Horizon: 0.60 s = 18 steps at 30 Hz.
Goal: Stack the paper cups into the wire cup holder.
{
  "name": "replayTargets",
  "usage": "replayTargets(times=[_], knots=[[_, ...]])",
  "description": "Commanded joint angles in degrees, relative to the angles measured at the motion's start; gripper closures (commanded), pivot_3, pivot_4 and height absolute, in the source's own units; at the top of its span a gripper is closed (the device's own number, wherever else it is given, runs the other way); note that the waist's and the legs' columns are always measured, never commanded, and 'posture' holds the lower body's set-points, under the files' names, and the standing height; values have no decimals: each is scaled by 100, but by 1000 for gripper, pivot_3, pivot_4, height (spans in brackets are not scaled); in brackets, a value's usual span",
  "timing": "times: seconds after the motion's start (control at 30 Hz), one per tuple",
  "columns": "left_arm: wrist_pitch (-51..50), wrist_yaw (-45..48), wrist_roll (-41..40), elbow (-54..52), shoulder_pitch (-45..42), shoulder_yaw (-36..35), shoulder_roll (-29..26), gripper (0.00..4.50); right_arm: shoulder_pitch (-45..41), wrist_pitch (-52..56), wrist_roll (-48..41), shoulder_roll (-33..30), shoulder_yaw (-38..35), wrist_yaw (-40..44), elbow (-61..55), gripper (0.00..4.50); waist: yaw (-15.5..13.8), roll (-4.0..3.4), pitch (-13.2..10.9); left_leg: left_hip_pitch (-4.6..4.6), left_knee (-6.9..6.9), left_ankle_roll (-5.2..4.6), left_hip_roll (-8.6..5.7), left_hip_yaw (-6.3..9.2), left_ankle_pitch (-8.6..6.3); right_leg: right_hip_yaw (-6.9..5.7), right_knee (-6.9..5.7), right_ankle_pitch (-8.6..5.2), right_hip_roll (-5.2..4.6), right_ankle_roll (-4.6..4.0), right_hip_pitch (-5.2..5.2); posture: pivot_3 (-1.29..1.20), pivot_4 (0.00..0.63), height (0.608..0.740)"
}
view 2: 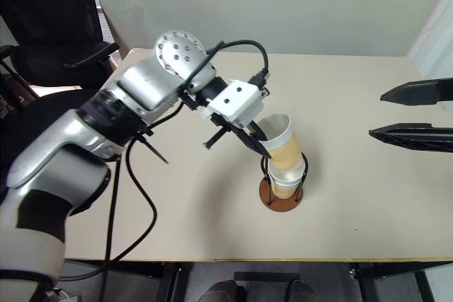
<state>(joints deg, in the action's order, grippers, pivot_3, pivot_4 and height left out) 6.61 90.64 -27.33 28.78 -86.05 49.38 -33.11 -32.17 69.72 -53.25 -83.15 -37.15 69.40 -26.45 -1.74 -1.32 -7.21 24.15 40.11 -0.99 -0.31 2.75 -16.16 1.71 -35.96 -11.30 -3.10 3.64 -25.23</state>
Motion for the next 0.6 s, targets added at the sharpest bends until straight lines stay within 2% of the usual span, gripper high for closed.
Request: replayTargets(times=[0.03,0.27,0.3,0.4,0.6], knots=[[311,186,251,186,-14,-175,171,4469,42,90,-176,15,-369,-179,-100,1479,1,0,0,0,-1,-1,-2,-4,-1,0,1,0,2,2,0,0,150,740],[410,186,305,14,0,-112,200,4469,143,-74,-294,37,-290,-356,-72,1479,-2,-1,0,0,-4,-5,-2,-5,-3,4,1,-7,3,17,-1,0,150,740],[384,186,301,-20,-12,-134,204,4297,148,-113,-303,37,-260,-375,-65,1479,-4,-1,0,1,-2,-6,-4,-5,-4,4,1,-8,3,18,-1,0,150,740],[358,186,266,-88,-130,-103,99,3561,142,-234,-329,9,-149,-412,-6,1479,-7,-1,0,3,-1,-8,-7,-4,-5,4,2,-9,1,22,-1,0,150,740],[99,186,-15,-217,-277,-252,-8,1371,152,-463,-327,28,-1,-450,64,1479,-11,-1,0,2,-1,-8,-6,-5,-5,4,0,-9,2,22,-1,0,150,740]])
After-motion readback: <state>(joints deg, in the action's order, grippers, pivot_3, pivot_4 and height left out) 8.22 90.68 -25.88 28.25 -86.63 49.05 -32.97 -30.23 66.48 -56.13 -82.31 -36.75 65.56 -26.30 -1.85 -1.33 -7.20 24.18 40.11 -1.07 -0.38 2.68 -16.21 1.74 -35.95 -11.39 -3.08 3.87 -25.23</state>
